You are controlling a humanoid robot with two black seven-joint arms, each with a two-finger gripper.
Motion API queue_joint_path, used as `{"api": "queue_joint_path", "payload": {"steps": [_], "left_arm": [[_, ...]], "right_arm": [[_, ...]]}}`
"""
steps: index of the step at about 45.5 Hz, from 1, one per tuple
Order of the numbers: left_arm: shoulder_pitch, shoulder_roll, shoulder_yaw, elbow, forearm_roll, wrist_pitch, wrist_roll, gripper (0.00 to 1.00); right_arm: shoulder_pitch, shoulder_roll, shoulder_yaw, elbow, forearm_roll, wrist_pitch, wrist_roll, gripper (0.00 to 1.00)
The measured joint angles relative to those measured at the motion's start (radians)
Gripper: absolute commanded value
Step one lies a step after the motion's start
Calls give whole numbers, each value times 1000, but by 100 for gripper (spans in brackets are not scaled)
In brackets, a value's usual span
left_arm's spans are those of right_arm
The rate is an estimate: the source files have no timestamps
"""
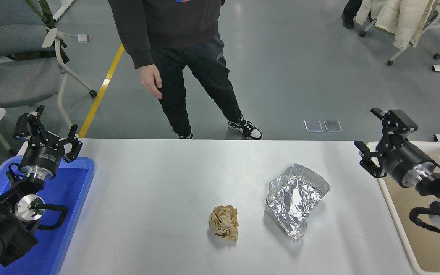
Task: Clean the table surface
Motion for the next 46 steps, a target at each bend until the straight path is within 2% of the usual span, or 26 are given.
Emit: {"api": "queue_joint_path", "payload": {"steps": [13,22,33,46], "left_arm": [[0,0,0,0,0,0,0,100],[0,0,0,0,1,0,0,100],[0,0,0,0,1,-1,0,100],[0,0,0,0,1,-1,0,100]], "right_arm": [[55,-76,-187,55,-141,150,-114,100],[77,-83,-272,55,-265,194,-152,100],[84,-37,-326,11,-421,214,-242,100],[97,68,-363,-72,-479,220,-298,100]]}}
